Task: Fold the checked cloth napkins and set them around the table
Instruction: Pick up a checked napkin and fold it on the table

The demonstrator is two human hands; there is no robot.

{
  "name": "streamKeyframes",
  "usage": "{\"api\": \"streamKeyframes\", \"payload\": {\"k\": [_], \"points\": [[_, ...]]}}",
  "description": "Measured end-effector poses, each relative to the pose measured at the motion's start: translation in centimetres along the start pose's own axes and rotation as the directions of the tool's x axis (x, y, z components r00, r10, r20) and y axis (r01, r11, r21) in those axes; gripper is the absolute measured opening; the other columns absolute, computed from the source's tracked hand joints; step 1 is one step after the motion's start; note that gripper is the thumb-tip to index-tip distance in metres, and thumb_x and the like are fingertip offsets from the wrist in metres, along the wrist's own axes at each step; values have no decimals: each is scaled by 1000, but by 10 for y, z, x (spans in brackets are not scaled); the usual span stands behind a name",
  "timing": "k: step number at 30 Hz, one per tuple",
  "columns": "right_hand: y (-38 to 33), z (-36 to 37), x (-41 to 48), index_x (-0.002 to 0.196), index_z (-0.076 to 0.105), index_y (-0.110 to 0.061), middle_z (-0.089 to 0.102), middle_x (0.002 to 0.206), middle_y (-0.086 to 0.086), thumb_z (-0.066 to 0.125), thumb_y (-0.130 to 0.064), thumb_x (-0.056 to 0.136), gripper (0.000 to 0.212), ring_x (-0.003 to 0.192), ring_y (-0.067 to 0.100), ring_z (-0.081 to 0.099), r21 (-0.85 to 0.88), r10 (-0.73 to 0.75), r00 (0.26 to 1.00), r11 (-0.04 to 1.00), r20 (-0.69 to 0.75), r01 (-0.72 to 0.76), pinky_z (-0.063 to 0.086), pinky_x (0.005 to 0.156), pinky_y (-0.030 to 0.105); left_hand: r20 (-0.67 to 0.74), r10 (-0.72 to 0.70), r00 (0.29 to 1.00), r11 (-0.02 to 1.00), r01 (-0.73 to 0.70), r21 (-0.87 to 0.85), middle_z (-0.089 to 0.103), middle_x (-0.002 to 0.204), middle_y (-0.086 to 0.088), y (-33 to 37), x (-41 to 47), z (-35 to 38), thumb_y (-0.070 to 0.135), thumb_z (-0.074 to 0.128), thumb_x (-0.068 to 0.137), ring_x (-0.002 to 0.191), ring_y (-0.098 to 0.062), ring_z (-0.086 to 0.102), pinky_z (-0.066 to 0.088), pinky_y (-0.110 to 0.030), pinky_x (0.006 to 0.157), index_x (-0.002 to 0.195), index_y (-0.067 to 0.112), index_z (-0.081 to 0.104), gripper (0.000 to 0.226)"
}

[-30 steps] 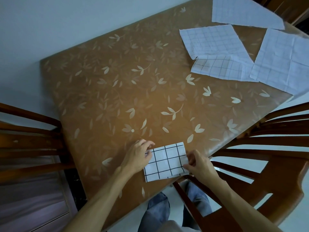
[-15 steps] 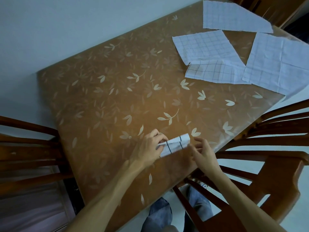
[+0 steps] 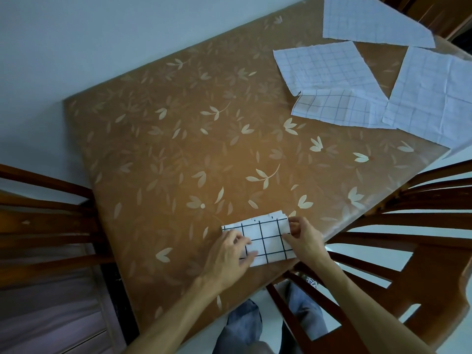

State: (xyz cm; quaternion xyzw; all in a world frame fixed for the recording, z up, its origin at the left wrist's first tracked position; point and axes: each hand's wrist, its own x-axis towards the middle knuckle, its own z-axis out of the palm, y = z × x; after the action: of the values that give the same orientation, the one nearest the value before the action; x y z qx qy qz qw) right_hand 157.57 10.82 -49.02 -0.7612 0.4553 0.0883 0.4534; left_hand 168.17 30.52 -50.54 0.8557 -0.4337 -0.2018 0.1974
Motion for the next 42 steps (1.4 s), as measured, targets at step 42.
{"api": "streamKeyframes", "payload": {"k": [42], "points": [[-1, -39, 25, 91, 68, -24, 72, 86, -5, 69, -35, 88, 12, 82, 12, 69, 180, -106, 993, 979, 44, 97, 57, 70, 29, 168, -295, 941, 745, 336, -577, 72, 77, 6, -4, 38, -29, 38, 76, 83, 51, -7, 60, 52, -25, 53, 92, 24, 65, 20]]}}
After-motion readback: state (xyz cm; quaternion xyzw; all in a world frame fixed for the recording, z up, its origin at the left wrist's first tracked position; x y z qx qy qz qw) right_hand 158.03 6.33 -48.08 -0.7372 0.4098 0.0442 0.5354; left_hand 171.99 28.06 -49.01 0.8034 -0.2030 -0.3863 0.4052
